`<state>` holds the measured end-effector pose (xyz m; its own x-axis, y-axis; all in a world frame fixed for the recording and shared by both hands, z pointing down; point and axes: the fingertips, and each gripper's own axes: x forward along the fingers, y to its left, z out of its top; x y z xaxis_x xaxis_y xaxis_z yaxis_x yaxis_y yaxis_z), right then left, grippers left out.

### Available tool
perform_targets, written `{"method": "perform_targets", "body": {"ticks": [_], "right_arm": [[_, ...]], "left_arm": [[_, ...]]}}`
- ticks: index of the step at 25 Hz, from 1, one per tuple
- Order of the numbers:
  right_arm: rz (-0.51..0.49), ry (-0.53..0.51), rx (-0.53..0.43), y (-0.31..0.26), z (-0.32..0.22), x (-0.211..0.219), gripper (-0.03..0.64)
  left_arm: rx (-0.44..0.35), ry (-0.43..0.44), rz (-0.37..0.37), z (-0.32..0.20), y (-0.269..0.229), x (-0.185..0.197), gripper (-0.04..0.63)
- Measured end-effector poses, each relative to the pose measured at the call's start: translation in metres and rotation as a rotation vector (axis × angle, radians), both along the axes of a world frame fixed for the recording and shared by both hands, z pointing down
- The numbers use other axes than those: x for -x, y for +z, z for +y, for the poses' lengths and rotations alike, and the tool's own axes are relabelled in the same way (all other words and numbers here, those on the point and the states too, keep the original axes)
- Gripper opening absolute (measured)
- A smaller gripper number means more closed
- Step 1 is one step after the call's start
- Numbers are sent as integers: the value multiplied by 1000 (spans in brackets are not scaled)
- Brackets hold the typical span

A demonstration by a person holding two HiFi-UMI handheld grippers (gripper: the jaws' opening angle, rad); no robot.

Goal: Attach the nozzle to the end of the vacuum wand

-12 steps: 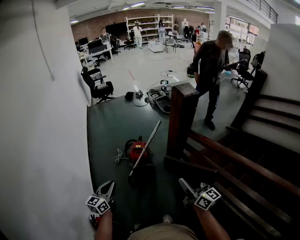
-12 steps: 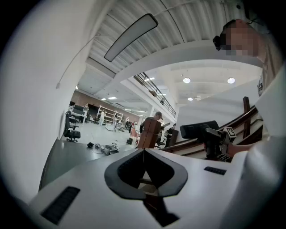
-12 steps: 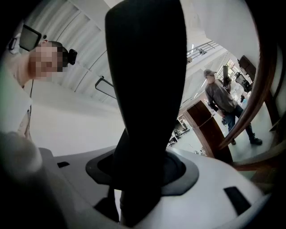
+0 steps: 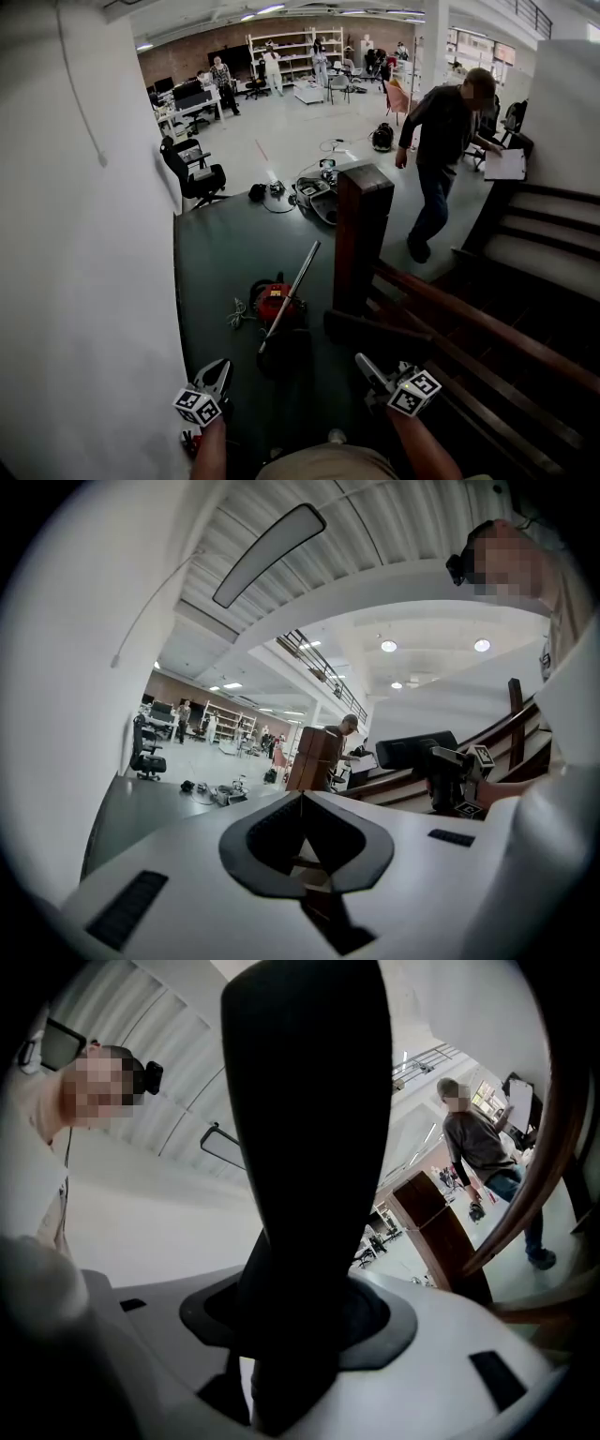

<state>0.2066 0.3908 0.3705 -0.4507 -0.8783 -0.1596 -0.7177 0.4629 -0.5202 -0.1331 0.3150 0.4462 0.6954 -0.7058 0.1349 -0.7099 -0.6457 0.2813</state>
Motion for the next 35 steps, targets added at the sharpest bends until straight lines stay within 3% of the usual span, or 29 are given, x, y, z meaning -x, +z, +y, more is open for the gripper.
{"method": "perform_targets", "body": {"ticks": [18,26,35], "right_arm": [[-12,-53,-10,4,-13,-17,255],[5,-5,27,8,-54,10,255],[25,58,48,5,-105,67,255]], "left_arm": [[-15,2,-37,-4,0,-33,12],[9,64,-42,-38,16,-11,12],[-1,127,-8,-105,20,43,12]]}}
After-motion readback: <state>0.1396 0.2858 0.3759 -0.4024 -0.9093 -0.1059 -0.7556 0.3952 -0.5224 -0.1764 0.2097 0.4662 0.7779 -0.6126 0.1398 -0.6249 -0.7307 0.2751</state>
